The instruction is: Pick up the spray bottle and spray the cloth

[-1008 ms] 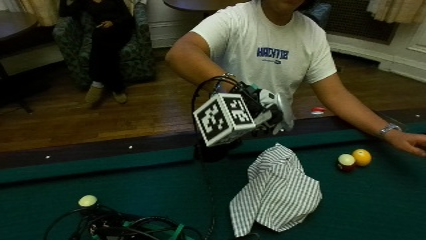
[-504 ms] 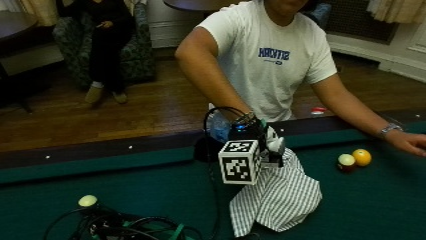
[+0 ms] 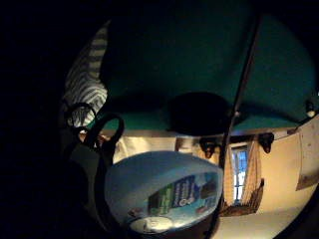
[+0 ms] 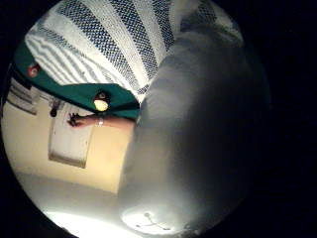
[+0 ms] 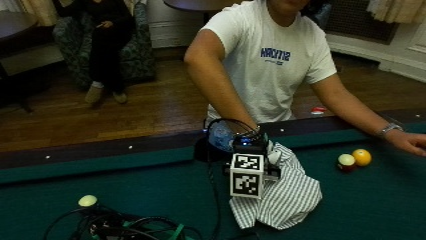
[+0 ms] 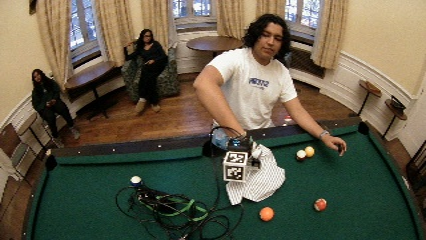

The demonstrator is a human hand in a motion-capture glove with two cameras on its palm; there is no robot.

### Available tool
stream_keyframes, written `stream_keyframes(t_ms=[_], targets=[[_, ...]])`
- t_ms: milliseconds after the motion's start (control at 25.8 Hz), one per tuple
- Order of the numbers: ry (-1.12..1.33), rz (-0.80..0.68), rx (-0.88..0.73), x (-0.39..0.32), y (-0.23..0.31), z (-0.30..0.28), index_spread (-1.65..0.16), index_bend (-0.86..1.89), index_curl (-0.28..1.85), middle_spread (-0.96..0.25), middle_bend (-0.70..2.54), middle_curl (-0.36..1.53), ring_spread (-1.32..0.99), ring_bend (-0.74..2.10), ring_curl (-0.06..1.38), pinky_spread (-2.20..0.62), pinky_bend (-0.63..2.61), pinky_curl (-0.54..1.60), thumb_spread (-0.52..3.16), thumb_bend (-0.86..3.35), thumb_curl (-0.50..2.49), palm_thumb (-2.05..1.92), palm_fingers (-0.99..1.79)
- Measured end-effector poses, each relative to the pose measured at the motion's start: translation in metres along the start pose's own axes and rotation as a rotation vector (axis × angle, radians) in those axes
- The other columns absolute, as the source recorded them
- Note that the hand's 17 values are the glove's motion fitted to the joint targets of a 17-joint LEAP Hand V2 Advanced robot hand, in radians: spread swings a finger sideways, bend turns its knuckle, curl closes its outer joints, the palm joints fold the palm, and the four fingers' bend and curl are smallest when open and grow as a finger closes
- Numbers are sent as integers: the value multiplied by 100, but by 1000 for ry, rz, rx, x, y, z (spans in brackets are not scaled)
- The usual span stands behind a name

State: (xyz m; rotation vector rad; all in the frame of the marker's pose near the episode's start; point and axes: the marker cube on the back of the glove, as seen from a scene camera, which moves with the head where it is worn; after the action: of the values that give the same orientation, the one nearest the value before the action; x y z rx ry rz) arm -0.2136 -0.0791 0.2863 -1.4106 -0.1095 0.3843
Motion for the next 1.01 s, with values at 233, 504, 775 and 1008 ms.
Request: stream_keyframes(t_ms=[233,504,775,1008], targets=[[26,33,-15,-1,-14,5,-26,44,58,-18,69,56,-22,77,49,-30,45,42,24,-3,81,95,139],[3,-37,20,-8,8,-3,-26,44,59,-19,69,55,-22,77,49,-30,45,42,24,-3,82,95,139],[-130,-322,185,-35,85,-38,-26,43,59,-19,69,55,-22,77,49,-30,45,42,24,-3,82,95,139],[-252,-608,314,-51,152,-60,-26,43,60,-19,69,55,-22,77,49,-29,45,41,24,-3,83,95,139]])
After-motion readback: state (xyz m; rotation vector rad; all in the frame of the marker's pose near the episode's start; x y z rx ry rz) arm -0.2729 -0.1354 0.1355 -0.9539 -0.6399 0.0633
